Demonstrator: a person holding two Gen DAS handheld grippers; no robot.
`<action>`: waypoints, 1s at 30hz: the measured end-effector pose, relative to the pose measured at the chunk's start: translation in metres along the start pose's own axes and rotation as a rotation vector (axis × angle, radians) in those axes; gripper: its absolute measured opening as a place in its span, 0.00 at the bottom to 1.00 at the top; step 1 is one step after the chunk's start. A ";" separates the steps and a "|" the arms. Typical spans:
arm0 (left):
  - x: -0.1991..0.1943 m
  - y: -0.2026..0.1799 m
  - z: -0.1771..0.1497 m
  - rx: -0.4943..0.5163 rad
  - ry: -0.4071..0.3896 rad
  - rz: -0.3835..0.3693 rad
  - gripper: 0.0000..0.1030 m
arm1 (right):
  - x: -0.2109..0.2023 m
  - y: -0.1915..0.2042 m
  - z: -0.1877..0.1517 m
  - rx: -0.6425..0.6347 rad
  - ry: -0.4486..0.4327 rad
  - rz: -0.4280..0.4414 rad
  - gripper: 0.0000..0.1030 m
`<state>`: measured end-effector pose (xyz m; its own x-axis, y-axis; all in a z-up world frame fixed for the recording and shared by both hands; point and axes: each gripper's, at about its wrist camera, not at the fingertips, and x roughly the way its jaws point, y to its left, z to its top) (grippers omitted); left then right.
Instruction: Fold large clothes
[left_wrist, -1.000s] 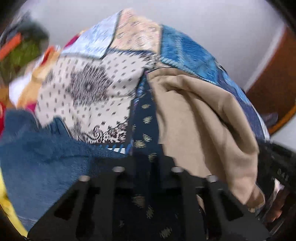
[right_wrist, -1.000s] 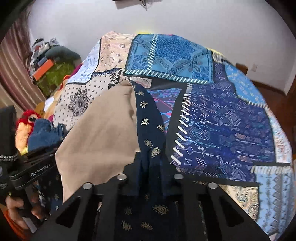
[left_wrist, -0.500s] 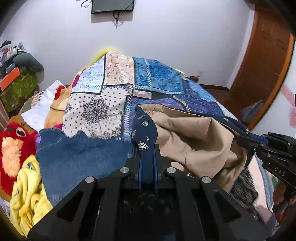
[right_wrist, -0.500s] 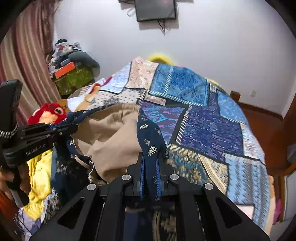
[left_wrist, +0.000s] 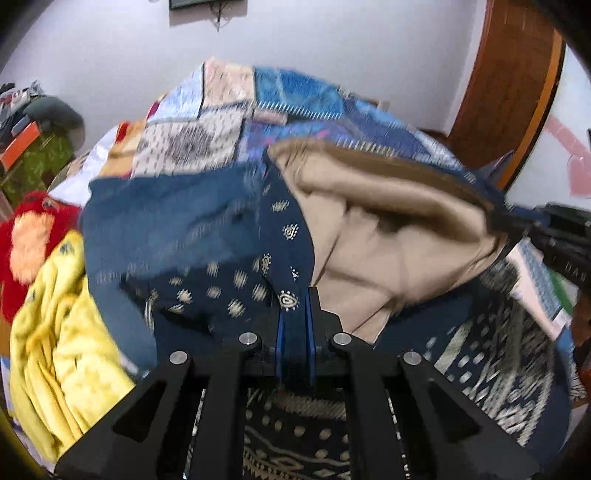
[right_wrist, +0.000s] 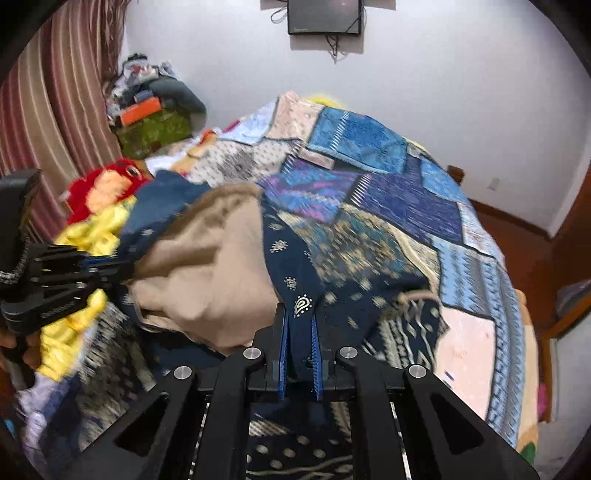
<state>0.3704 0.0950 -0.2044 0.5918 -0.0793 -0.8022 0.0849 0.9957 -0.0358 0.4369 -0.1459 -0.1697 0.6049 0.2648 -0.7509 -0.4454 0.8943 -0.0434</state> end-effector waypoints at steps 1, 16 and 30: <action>0.006 0.002 -0.008 -0.001 0.018 0.008 0.09 | 0.006 0.000 -0.006 -0.016 0.021 -0.035 0.08; 0.049 0.012 -0.046 -0.036 0.078 0.088 0.19 | 0.027 -0.045 -0.050 0.009 0.169 -0.188 0.95; 0.007 0.027 0.020 -0.059 -0.010 0.057 0.69 | 0.014 -0.008 0.027 0.015 0.044 0.049 0.95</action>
<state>0.3927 0.1204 -0.1988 0.6024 -0.0221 -0.7979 0.0033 0.9997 -0.0252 0.4665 -0.1393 -0.1619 0.5529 0.2928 -0.7801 -0.4640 0.8858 0.0036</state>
